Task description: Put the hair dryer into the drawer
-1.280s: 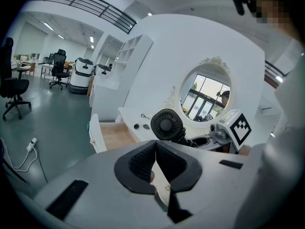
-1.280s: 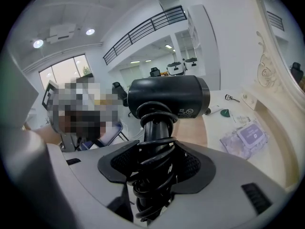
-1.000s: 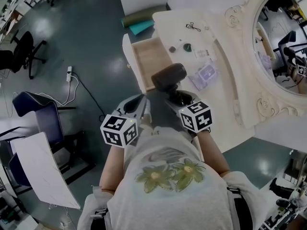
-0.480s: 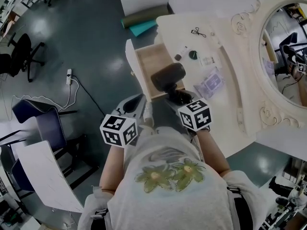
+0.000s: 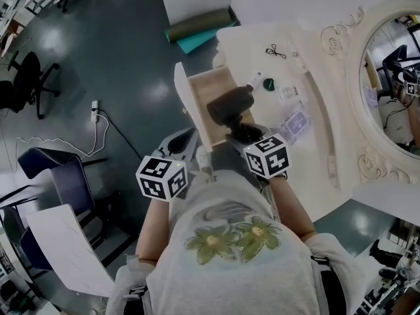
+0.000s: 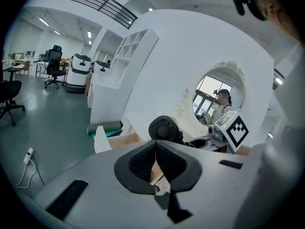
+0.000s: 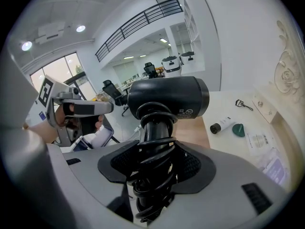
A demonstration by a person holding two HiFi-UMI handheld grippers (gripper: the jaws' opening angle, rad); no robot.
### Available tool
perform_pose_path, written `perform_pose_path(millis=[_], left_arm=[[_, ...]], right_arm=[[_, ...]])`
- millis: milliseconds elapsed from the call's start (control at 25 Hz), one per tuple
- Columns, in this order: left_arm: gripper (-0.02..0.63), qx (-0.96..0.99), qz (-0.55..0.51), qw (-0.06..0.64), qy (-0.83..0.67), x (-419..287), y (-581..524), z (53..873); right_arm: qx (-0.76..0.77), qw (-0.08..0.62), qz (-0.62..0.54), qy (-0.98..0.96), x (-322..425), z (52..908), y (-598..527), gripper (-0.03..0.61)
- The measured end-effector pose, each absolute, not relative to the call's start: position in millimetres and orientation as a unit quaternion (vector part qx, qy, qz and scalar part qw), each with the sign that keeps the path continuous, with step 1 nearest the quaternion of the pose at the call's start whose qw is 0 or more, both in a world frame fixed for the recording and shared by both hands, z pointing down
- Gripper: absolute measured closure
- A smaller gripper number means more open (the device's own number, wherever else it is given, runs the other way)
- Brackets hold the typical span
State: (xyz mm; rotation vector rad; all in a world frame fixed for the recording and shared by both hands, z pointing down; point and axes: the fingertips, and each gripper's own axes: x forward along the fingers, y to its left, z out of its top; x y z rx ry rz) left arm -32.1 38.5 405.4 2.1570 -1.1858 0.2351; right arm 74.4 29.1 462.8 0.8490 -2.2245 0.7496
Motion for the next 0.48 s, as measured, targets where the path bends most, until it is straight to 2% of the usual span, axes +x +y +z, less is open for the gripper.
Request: perform_pose_path(millis=[480], left_arm=[[0.604, 0.828, 0.09, 0.327, -0.447, -50.2, -0.8, 412.1]], right_arm=[[0.327, 0.329, 0.288, -0.838, 61.3, 477.3, -4.3, 0.351]])
